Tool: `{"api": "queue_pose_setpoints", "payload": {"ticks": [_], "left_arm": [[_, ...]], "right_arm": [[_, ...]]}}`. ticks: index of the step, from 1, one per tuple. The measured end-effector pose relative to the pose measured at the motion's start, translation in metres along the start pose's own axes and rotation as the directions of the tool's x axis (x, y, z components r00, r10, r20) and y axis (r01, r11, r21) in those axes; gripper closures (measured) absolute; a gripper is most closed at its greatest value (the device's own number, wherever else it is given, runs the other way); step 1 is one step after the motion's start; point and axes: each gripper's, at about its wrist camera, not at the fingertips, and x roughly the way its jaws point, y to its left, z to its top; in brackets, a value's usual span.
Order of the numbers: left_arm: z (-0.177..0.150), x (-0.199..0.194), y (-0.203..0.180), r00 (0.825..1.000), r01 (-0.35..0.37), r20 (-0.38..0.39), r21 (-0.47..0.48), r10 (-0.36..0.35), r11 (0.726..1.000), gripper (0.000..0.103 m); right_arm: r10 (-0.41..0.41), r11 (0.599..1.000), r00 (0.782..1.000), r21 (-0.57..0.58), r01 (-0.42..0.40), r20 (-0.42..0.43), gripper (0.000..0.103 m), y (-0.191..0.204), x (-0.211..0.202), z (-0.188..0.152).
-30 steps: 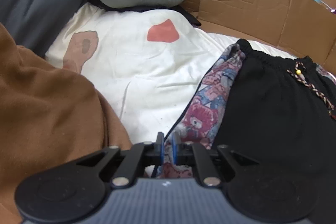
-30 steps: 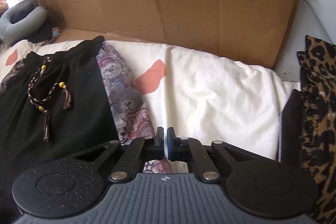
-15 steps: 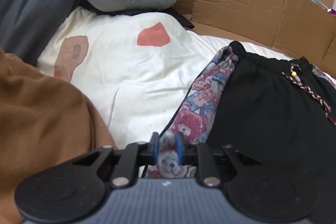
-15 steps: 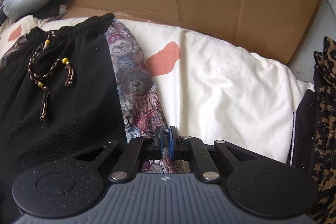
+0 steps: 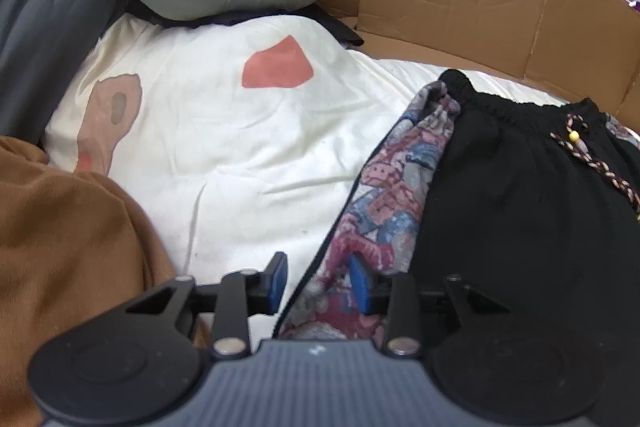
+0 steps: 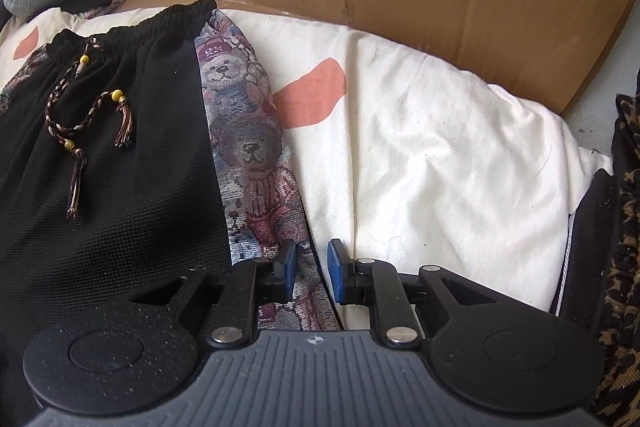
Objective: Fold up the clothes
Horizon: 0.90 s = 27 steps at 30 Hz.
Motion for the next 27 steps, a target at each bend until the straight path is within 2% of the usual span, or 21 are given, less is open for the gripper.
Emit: {"api": "queue_pose_setpoints", "payload": {"ticks": [3,8,9,10,12,13,14,16,23,27], "left_arm": [[0.003,0.002,0.003,1.000,-0.009,0.005,-0.002,0.009,1.000,0.063],[0.008,0.009,0.004,0.999,0.044,0.005,-0.016,-0.044,0.999,0.062],[0.009,0.010,0.003,0.998,0.056,0.003,-0.013,-0.056,0.998,0.062],[0.009,0.012,0.002,0.998,0.063,-0.004,-0.011,-0.063,0.998,0.063],[0.009,0.018,0.000,0.997,0.073,-0.023,-0.006,-0.073,0.997,0.068],[0.009,0.021,-0.001,0.996,0.078,-0.032,-0.003,-0.078,0.997,0.083],[0.010,0.021,-0.001,0.997,0.074,-0.032,-0.003,-0.074,0.997,0.091],[0.012,0.020,0.001,0.998,0.062,-0.027,-0.003,-0.062,0.998,0.097],[0.017,0.021,0.005,1.000,0.006,-0.021,0.018,-0.005,1.000,0.098],[0.018,0.026,0.004,0.999,0.004,-0.053,0.001,-0.004,1.000,0.094]], "right_arm": [[-0.015,0.999,1.000,-0.028,0.015,-0.017,0.084,0.008,-0.001,0.001],[-0.030,0.997,0.999,-0.066,0.027,-0.042,0.087,0.014,-0.001,0.002],[-0.029,0.998,0.999,-0.063,0.026,-0.041,0.089,0.013,-0.001,0.002],[-0.031,0.998,0.999,-0.064,0.029,-0.037,0.097,0.012,-0.002,0.002],[-0.040,0.997,0.999,-0.070,0.038,-0.027,0.101,0.012,-0.003,0.001],[-0.046,0.996,0.999,-0.075,0.044,-0.021,0.102,0.012,-0.003,0.001],[-0.054,0.995,0.998,-0.080,0.052,-0.016,0.102,0.012,-0.005,0.001],[-0.069,0.994,0.998,-0.086,0.068,-0.008,0.102,0.012,-0.007,0.001],[-0.143,0.985,0.990,-0.096,0.143,0.014,0.103,0.007,-0.015,0.004],[-0.153,0.985,0.988,-0.090,0.150,-0.029,0.102,0.007,-0.004,0.001]]}}
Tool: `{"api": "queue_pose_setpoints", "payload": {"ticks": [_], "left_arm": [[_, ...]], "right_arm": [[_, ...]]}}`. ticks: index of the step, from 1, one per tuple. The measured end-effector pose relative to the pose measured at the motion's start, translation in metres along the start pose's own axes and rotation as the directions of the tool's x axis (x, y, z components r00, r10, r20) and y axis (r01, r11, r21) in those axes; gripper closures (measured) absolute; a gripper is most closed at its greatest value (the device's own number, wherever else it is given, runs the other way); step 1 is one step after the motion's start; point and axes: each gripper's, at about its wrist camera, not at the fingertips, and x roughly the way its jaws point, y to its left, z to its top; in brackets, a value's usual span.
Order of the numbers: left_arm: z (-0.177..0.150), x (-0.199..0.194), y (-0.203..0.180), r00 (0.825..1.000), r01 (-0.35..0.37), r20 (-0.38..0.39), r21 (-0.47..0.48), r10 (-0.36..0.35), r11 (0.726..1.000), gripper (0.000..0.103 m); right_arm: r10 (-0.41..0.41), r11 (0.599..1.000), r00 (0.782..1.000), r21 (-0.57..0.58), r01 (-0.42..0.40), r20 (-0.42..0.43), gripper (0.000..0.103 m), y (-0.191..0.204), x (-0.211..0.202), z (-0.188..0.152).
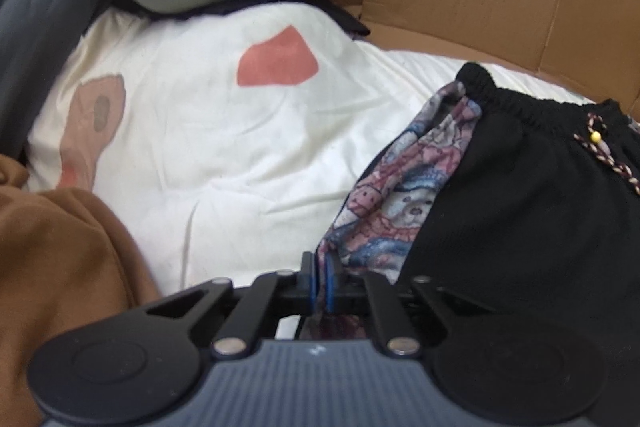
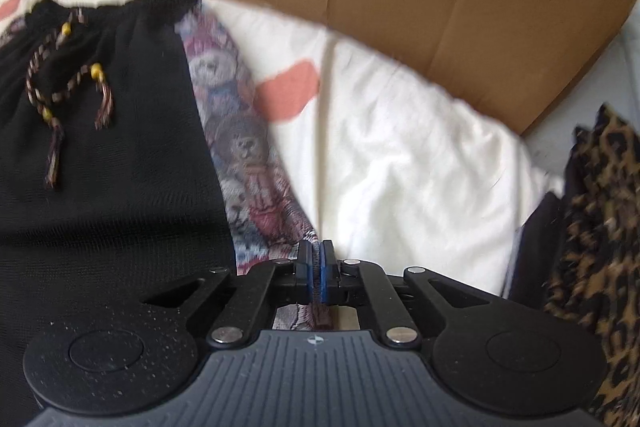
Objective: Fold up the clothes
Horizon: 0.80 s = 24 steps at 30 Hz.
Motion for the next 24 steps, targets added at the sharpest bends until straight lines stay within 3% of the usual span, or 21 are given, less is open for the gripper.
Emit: {"api": "queue_pose_setpoints", "payload": {"ticks": [5,6,13,16,17,24], "left_arm": [[0.009,-0.010,-0.005,0.998,0.039,0.040,0.016,-0.039,0.999,0.067],[0.011,-0.011,-0.007,0.998,0.043,0.053,0.022,-0.044,0.999,0.065],[0.025,0.002,-0.020,0.997,0.051,0.058,0.029,-0.053,0.998,0.064],[0.028,0.010,-0.024,0.997,0.061,0.049,0.038,-0.062,0.997,0.064],[0.029,0.012,-0.025,0.997,0.061,0.050,0.042,-0.063,0.997,0.064],[0.037,0.017,-0.026,0.995,0.071,0.061,0.036,-0.073,0.997,0.064]], "right_arm": [[0.072,0.996,0.995,0.045,-0.075,0.069,0.098,-0.006,-0.014,0.014],[0.078,0.996,0.993,0.042,-0.082,0.091,0.098,-0.006,-0.017,0.018],[0.090,0.993,0.987,0.064,-0.099,0.135,0.097,0.000,0.001,0.042],[0.098,0.991,0.985,0.075,-0.110,0.141,0.078,0.004,0.012,0.047],[0.098,0.991,0.985,0.075,-0.109,0.144,0.076,0.006,0.015,0.047],[0.105,0.990,0.979,0.077,-0.120,0.177,0.076,0.018,0.024,0.057]]}}
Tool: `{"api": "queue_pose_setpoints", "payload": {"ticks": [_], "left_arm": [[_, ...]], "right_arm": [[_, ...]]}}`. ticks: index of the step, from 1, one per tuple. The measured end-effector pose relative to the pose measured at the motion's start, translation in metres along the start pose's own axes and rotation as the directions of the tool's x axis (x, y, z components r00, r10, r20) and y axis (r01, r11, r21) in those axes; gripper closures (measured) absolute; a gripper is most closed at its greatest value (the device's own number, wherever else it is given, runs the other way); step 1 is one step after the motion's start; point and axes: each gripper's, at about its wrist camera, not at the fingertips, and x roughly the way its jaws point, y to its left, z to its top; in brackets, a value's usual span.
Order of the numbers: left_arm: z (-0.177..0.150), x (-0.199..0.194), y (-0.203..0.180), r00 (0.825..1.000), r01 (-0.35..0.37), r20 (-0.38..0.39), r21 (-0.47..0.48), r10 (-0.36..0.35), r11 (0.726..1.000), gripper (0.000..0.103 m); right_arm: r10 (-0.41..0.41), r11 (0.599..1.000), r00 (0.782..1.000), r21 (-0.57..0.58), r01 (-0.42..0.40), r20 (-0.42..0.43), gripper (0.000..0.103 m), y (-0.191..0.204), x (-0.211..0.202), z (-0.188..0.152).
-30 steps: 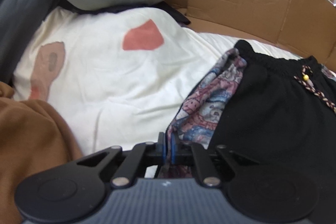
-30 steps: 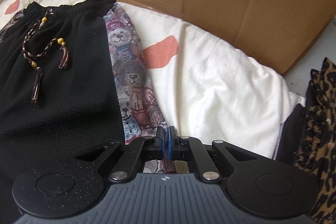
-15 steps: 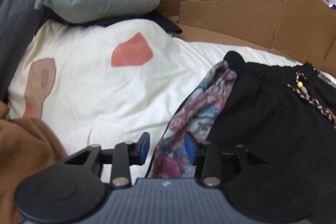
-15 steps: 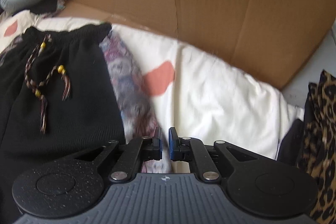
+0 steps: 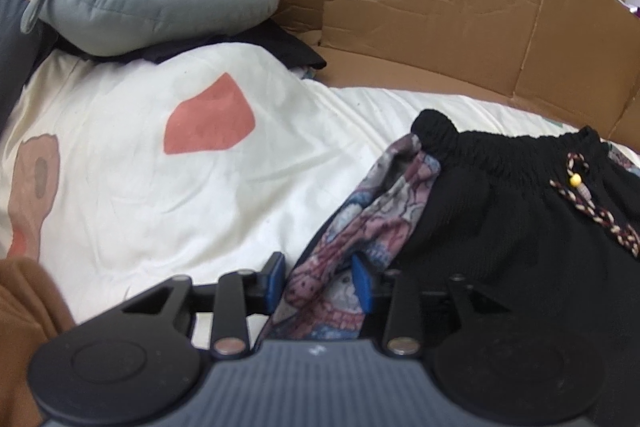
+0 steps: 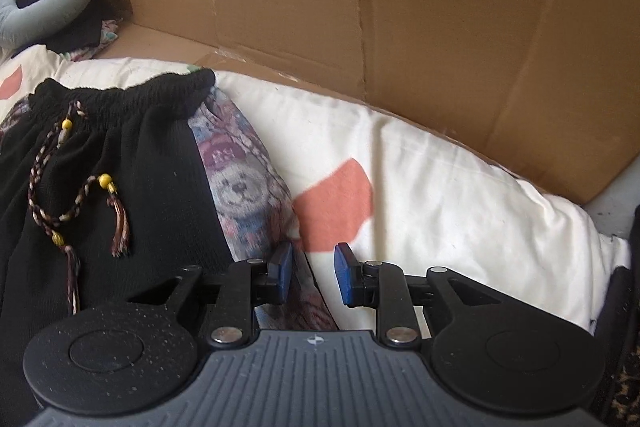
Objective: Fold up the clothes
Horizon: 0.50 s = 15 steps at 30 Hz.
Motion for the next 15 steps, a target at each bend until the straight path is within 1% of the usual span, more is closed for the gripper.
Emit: {"api": "queue_pose_setpoints", "payload": {"ticks": [4,7,11,15], "left_arm": [[0.001,-0.002,0.000,1.000,0.006,0.008,0.005,-0.006,1.000,0.064],[0.001,0.000,0.000,1.000,0.004,0.005,0.014,-0.004,1.000,0.064],[0.001,0.002,0.000,1.000,0.004,0.001,0.011,-0.004,1.000,0.063],[0.002,0.006,0.000,1.000,0.001,-0.006,0.019,-0.001,1.000,0.060]], "right_arm": [[0.014,1.000,0.999,0.002,-0.014,0.049,0.076,0.005,-0.006,0.005],[0.008,1.000,1.000,-0.027,-0.007,0.017,0.076,0.009,0.001,0.006],[0.007,1.000,1.000,0.002,-0.007,-0.013,0.076,0.007,0.013,0.003],[0.004,0.999,1.000,-0.041,-0.005,-0.018,0.076,0.014,0.017,0.001]]}}
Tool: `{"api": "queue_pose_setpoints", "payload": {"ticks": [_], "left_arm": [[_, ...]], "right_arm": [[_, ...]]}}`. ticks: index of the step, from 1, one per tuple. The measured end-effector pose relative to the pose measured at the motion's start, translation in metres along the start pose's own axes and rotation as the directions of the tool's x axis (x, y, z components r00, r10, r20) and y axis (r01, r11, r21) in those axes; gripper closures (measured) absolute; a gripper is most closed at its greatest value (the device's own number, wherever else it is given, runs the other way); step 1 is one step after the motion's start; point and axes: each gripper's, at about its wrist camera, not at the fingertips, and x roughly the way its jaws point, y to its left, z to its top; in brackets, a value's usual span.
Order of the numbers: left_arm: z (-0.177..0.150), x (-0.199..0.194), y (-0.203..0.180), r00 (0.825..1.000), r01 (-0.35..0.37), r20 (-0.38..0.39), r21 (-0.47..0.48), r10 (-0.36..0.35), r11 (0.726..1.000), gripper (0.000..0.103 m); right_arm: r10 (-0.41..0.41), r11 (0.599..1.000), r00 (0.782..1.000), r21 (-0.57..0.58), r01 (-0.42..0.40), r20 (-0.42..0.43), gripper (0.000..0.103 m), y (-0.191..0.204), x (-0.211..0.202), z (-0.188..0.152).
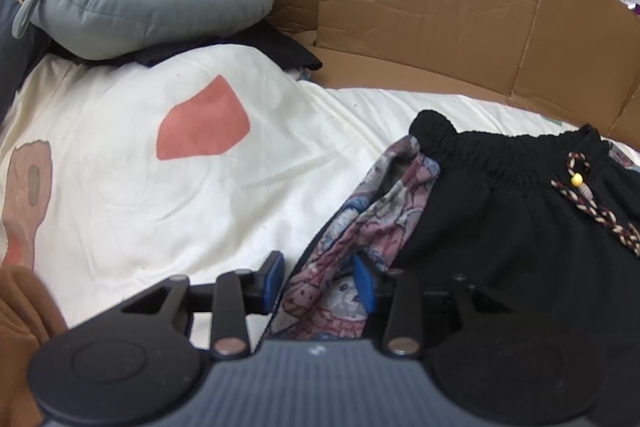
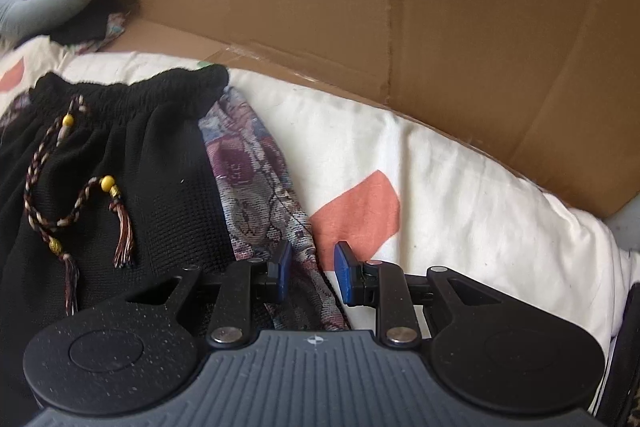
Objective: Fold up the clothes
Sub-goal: 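Pinch the bear-print lining edge with the right gripper and release it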
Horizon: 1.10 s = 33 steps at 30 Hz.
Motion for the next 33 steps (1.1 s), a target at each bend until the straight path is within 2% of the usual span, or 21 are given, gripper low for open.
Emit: {"api": "queue_pose_setpoints", "payload": {"ticks": [3,5,6,7,8,10,14,19,21,23,25,28,33], "left_arm": [[0.001,0.003,-0.001,1.000,-0.005,-0.001,0.006,0.005,1.000,0.057],[0.002,0.005,-0.001,1.000,-0.007,0.000,0.009,0.007,1.000,0.057],[0.003,0.006,-0.002,1.000,-0.004,-0.001,0.010,0.004,1.000,0.057],[0.003,0.006,-0.001,1.000,-0.002,-0.002,0.011,0.002,1.000,0.061],[0.004,0.006,-0.001,1.000,0.004,-0.002,0.011,-0.004,1.000,0.074],[0.006,0.005,-0.001,1.000,0.007,0.000,0.018,-0.007,1.000,0.090],[0.008,0.002,-0.004,1.000,-0.026,0.017,0.050,0.025,0.998,0.096],[0.009,0.009,0.002,0.999,-0.052,0.010,0.023,0.052,0.998,0.095],[0.012,0.009,0.002,0.998,-0.062,-0.002,0.019,0.062,0.998,0.090],[0.014,0.010,0.002,0.997,-0.072,-0.014,0.016,0.072,0.997,0.074],[0.015,0.005,0.004,0.997,-0.071,-0.019,0.003,0.071,0.997,0.065],[0.008,-0.008,0.004,0.998,-0.064,-0.021,0.014,0.065,0.998,0.064],[-0.016,-0.038,0.005,0.998,-0.063,-0.017,0.004,0.063,0.998,0.064]], "right_arm": [[0.009,1.000,1.000,-0.011,-0.009,-0.009,0.079,0.001,0.001,0.001],[0.014,0.999,1.000,-0.032,-0.014,-0.019,0.091,0.004,0.000,0.001],[0.008,0.998,1.000,-0.059,-0.010,-0.025,0.093,0.008,0.000,0.002],[-0.002,0.996,1.000,-0.090,-0.001,-0.030,0.095,0.012,0.000,0.002],[-0.011,0.994,0.999,-0.110,0.007,-0.033,0.099,0.015,0.000,0.004],[-0.029,0.990,0.999,-0.139,0.023,-0.039,0.100,0.018,-0.001,0.007],[-0.090,0.982,0.996,-0.170,0.087,-0.012,0.101,0.016,-0.007,0.008],[-0.149,0.973,0.989,-0.181,0.146,-0.006,0.101,0.006,-0.004,0.008],[-0.158,0.969,0.987,-0.191,0.154,-0.009,0.100,0.007,0.001,0.007],[-0.137,0.980,0.991,-0.145,0.135,-0.006,0.098,0.002,-0.001,0.009],[-0.097,0.993,0.995,-0.074,0.097,-0.002,0.094,-0.009,-0.010,0.013],[-0.078,0.996,0.997,-0.032,0.079,0.021,0.091,-0.026,-0.032,0.014],[-0.054,0.999,0.998,-0.002,0.054,0.016,0.091,-0.048,-0.067,0.003]]}}
